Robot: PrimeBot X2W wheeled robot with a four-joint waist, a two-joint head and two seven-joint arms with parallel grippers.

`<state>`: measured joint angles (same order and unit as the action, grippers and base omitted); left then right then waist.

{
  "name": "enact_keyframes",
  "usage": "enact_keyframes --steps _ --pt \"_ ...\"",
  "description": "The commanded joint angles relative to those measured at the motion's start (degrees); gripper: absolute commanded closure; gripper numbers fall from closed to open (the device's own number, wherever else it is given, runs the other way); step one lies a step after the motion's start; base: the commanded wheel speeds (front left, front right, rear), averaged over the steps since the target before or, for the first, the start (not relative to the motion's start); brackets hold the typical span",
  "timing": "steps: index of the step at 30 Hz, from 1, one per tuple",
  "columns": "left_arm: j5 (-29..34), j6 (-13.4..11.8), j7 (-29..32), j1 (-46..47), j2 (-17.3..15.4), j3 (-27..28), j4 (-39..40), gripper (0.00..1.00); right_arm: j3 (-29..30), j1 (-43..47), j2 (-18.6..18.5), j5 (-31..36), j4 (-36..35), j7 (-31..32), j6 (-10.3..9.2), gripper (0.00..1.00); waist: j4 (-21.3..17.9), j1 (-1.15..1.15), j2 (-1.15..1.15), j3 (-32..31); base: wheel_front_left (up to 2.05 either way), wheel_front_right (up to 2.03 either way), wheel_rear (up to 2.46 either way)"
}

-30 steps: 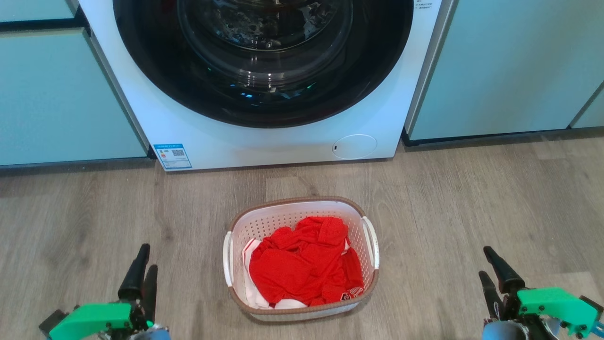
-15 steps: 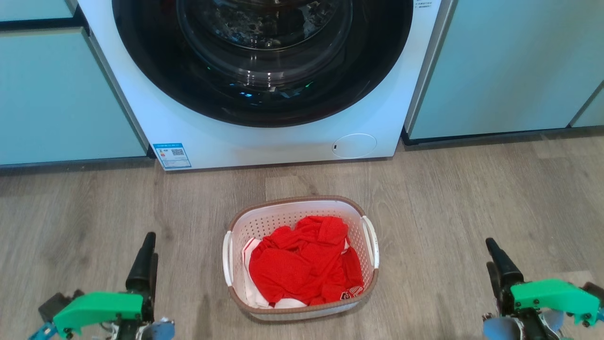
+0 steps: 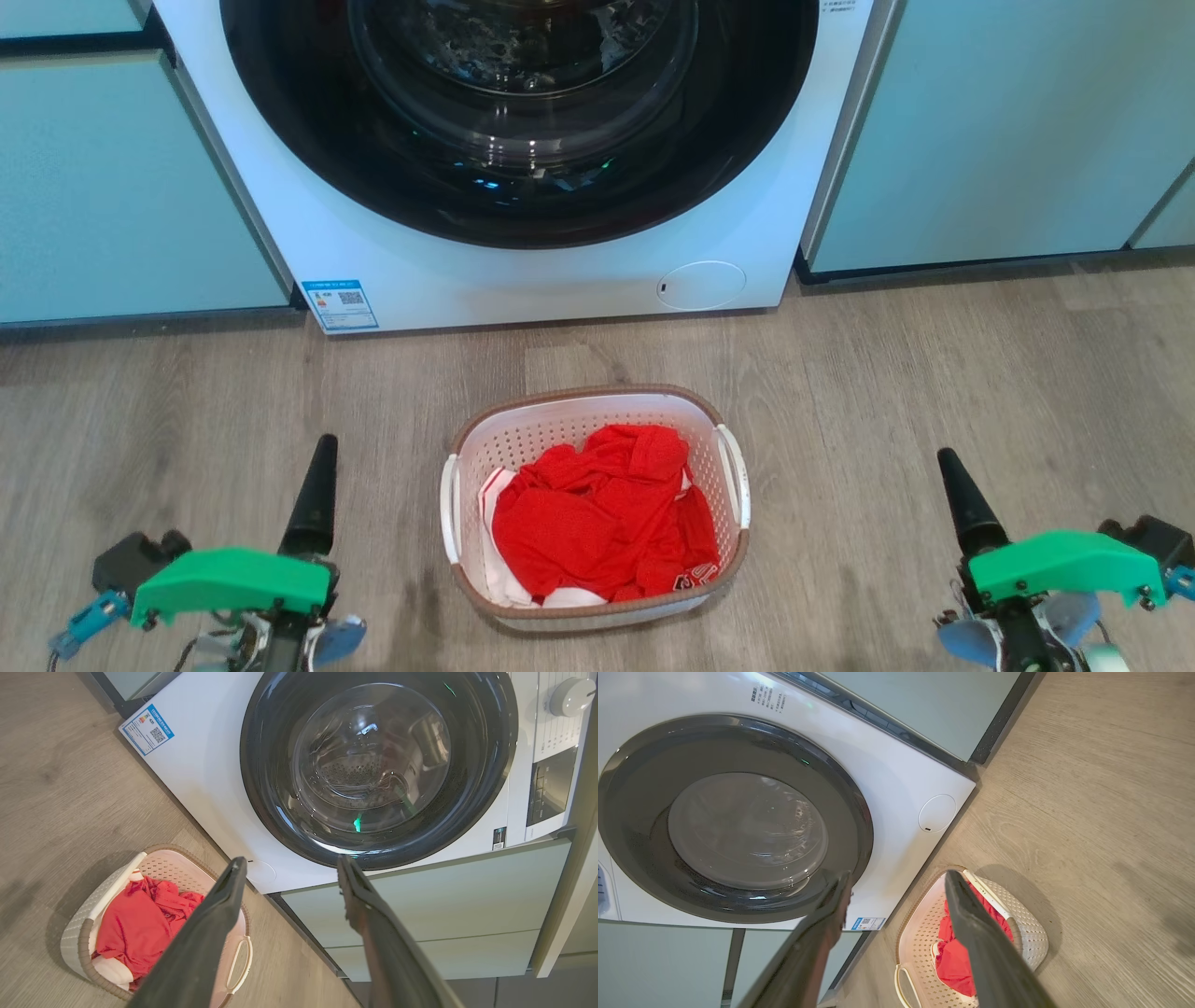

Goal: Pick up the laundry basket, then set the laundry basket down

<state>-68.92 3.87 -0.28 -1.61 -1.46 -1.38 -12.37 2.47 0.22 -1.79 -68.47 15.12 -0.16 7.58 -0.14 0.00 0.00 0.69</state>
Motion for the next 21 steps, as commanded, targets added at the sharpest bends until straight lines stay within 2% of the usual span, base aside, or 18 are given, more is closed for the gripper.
enact_keyframes --steps 1,21 --pt "3.29 -0.58 -0.79 3.1 -0.66 0.07 2.78 0.0 -1.04 -3.07 -0.49 2.9 -2.72 -0.98 -0.03 0.0 -0.01 0.0 0.0 0.02 0.0 0.0 0.0" --pt "20.39 -2.83 -3.98 2.04 -0.83 -1.41 4.52 0.0 -4.13 -3.28 -0.62 17.87 -4.04 -4.16 -0.04 0.0 0.06 0.0 0.0 0.12 0.0 0.0 0.0"
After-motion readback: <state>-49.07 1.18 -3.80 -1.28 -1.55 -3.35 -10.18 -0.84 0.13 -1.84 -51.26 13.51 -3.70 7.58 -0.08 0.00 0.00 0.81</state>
